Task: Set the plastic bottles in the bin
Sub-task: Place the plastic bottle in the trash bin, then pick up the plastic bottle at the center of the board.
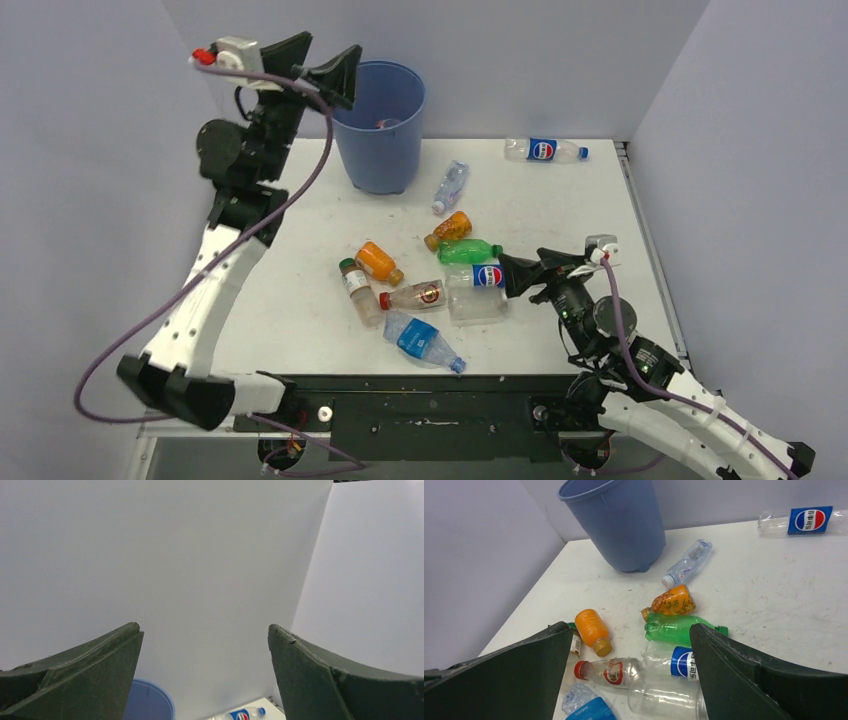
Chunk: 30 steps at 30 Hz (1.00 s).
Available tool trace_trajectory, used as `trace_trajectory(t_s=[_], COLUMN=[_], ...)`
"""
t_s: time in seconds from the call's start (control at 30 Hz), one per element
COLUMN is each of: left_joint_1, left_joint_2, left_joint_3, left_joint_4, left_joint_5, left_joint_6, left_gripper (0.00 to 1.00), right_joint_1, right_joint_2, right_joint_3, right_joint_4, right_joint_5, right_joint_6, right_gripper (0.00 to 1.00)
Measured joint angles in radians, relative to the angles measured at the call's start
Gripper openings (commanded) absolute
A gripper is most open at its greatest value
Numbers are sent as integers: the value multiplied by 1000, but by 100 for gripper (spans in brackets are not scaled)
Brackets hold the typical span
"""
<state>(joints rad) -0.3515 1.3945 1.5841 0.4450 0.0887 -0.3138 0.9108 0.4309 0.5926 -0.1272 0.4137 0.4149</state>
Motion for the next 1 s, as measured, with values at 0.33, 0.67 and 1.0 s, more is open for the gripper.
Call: trace_trajectory(t_s=[0.33,0.67,1.0], left_joint_1=[-16,-16,-96], left_joint_2=[-451,-473,-487], left_joint_3=[-410,-776,-778], left_joint_4=[-496,-706,-771], left_joint_5=[-24,-42,-401], left_joint_6=[36,-72,-282], left_gripper=[96,96,96], right_joint_1=[0,-72,-441], right_joint_2=[248,329,302], right_joint_3=[47,44,-56], right_joint_4=[-31,-91,-145], right_joint_5=[107,175,-106], right_joint_6=[67,157,245], right_gripper=[90,89,90])
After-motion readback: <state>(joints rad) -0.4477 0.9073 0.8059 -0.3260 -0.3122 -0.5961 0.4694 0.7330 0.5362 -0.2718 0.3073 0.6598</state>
